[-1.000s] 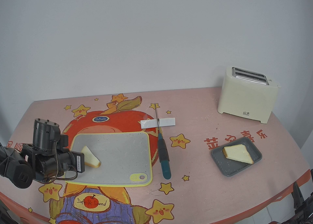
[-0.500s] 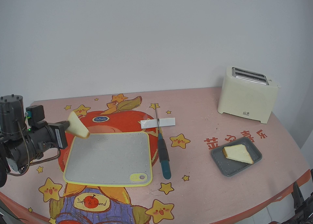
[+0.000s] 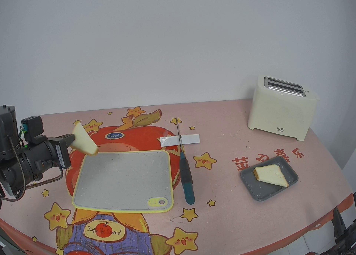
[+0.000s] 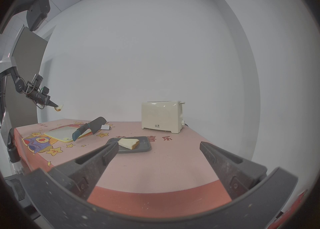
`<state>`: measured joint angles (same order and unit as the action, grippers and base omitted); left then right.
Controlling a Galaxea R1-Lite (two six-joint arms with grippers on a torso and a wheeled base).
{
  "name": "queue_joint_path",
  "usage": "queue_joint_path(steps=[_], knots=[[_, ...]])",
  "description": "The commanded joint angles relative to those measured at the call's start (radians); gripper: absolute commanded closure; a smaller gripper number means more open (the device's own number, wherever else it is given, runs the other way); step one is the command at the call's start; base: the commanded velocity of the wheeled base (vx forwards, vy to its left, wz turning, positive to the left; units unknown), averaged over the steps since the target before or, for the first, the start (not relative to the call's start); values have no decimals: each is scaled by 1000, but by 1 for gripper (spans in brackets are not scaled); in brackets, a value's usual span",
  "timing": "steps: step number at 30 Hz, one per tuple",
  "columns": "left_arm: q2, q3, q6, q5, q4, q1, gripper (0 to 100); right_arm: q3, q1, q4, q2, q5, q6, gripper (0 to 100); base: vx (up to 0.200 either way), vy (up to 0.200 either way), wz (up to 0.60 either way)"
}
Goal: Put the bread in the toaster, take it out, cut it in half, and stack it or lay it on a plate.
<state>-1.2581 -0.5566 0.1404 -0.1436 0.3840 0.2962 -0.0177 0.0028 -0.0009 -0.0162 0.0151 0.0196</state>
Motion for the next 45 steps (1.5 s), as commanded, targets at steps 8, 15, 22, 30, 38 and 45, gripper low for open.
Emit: queue_joint_path(steps=[8, 15, 22, 30, 38, 45], knots=[[3, 0, 1, -1, -1, 0, 100, 18, 0, -1, 16, 0, 0, 0, 0, -200, 0], [3, 6, -1, -1, 1, 0, 100, 18, 0, -1, 16, 0, 0, 0, 0, -200, 0], [3, 21, -4, -1, 3, 17, 100, 18, 0, -1, 16, 0, 0, 0, 0, -200, 0], [3, 21, -4, -1, 1, 21, 100, 18, 0, -1, 16, 0, 0, 0, 0, -200, 0], [3, 23, -4, -1, 3, 23, 100, 18, 0, -1, 16, 0, 0, 0, 0, -200, 0], [2, 41, -25, -7, 9, 43, 100, 18, 0, -1, 16, 0, 0, 0, 0, -86, 0]])
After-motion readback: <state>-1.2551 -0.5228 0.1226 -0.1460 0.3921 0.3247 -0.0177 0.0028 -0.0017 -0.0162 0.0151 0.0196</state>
